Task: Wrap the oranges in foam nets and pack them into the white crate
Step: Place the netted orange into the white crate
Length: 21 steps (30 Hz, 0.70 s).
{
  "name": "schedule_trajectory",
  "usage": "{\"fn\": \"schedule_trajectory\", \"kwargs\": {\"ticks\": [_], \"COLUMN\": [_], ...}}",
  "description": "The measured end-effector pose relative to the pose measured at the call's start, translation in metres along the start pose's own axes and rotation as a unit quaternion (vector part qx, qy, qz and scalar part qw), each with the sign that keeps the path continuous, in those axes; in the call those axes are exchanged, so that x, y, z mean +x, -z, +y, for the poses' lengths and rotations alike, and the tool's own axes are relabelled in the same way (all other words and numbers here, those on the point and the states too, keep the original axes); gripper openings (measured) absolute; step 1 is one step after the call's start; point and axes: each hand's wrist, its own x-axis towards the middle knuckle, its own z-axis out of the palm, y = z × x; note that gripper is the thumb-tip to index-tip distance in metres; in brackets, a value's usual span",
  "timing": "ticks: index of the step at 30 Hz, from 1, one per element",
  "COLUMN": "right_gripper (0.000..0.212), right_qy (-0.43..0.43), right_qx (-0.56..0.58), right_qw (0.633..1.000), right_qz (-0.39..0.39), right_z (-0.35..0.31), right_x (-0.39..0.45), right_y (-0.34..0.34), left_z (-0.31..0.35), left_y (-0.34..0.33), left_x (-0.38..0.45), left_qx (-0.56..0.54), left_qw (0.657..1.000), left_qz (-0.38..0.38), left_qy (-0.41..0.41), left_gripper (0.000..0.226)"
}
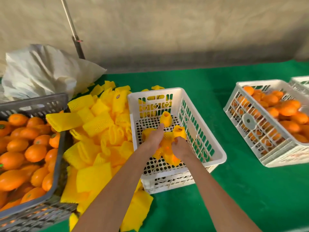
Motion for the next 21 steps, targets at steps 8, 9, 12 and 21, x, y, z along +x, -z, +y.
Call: {"fn": "schedule_trajectory", "kwargs": {"ticks": [8, 9, 12, 21], "right_gripper": [0.036, 0.034, 0.032, 0.029], "right_qy": [0.094, 0.112, 0.16, 0.29], "right_qx": [0.039, 0.054, 0.083, 0.056], "right_qw": [0.995, 0.992, 0.984, 0.953], "right_qz": [-0.008, -0.001, 0.003, -0.073], "right_z": [-0.008, -0.014, -0.044, -0.144], "right_x": [-0.003, -0.005, -0.012, -0.041], "right_y": [-0.006, -0.005, -0.007, -0.08], "left_z": [-0.008, -0.005, 0.004, -0.014], "left_y": [0.007, 0.01, 0.028, 0.161], "left_x": [0.012, 0.009, -0.01, -0.085], "left_qx": [-0.035, -0.036, -0.053, -0.074], "left_qw": [0.998, 0.997, 0.992, 0.963], "left_qz": [0.042, 0.048, 0.064, 0.183], "left_qy": [-0.03, -0.046, -0.096, -0.185], "left_gripper": [0.063, 0.053, 0.037, 0.026]}}
